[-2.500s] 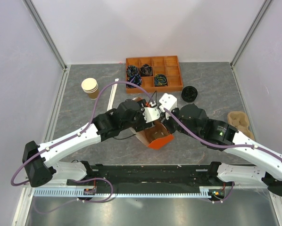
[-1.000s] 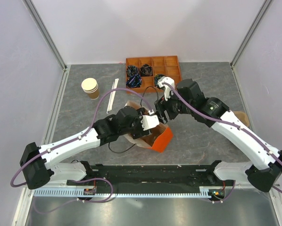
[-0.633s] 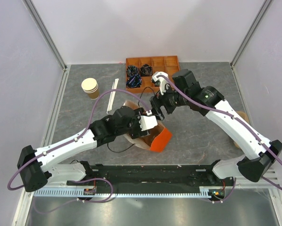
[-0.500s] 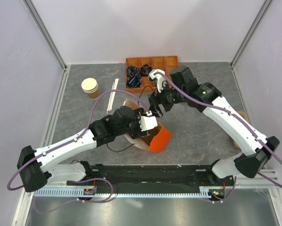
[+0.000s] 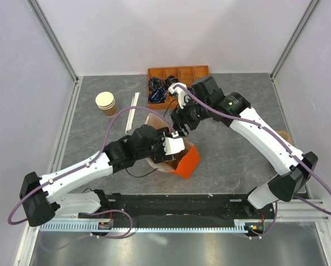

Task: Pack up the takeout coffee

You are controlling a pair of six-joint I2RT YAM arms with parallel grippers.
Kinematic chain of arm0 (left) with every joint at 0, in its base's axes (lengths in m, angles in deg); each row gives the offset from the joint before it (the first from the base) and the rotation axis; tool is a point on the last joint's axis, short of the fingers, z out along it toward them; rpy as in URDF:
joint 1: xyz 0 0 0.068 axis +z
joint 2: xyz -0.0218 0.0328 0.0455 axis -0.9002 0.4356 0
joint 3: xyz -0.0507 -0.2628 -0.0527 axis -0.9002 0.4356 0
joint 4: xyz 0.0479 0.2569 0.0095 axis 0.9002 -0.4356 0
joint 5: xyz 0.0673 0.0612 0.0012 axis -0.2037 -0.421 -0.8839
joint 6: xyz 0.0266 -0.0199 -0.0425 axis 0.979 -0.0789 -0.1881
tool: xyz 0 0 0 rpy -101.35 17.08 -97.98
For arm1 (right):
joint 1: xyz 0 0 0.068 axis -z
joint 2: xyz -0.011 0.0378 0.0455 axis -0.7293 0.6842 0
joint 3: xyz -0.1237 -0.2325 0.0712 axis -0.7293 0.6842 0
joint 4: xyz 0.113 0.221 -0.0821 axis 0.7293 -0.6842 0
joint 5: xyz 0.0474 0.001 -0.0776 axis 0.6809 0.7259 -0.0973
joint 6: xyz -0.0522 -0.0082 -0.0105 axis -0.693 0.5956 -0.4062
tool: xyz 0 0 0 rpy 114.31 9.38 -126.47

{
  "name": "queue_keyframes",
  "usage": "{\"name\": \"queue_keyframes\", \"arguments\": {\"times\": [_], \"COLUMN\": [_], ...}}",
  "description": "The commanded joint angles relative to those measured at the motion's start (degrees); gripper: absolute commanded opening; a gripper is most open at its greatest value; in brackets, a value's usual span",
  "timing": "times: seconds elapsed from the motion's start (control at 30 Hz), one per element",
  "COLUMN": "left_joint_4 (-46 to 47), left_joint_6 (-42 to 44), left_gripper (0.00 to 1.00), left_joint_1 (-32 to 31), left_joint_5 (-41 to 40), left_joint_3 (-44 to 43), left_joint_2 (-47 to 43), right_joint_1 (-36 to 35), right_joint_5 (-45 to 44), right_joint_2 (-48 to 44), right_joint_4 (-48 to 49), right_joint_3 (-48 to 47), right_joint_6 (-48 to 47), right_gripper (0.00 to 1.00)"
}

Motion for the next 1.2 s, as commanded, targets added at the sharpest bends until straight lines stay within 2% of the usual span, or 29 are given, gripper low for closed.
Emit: {"name": "queue_keyframes", "arguments": {"times": [0.0, 0.27, 0.47, 0.77, 1.03, 1.1, 1.13, 1.17], "left_joint_4": [0.39, 0.04, -0.75, -3.21, -4.71, -4.97, -4.97, -5.06], "left_joint_6": [3.02, 5.39, 5.66, 6.01, 6.80, 6.62, 6.53, 6.36], "left_gripper": [0.20, 0.20, 0.19, 0.19, 0.19, 0.19, 0.19, 0.19], "left_joint_1": [0.21, 0.29, 0.21, 0.29, 0.38, 0.55, 0.73, 0.82], "left_joint_5": [0.87, 1.75, 2.45, 1.40, 1.14, 0.78, 0.78, 0.43], "left_joint_3": [-3.97, -5.38, -6.17, -9.07, -9.16, -8.81, -8.46, -8.28], "left_joint_2": [-2.50, -2.68, -2.42, -3.11, -4.08, -4.17, -4.26, -4.43], "right_joint_1": [0.00, 0.35, 0.35, 0.35, 0.61, 0.70, 0.79, 0.79], "right_joint_5": [-1.18, 2.60, 0.32, -5.65, -6.36, -6.71, -6.63, -6.54], "right_joint_2": [0.18, 1.86, 3.61, 4.76, 6.07, 6.25, 6.34, 6.51], "right_joint_4": [-0.86, -0.77, -0.95, -3.23, -3.67, -3.76, -4.02, -4.03], "right_joint_3": [-3.04, -7.70, -8.14, -8.05, -9.02, -8.58, -8.58, -8.58], "right_joint_6": [-1.64, -0.94, -0.68, -2.44, -1.64, -1.73, -1.90, -1.91], "right_gripper": [0.71, 0.85, 0.82, 0.68, 0.59, 0.51, 0.39, 0.34]}}
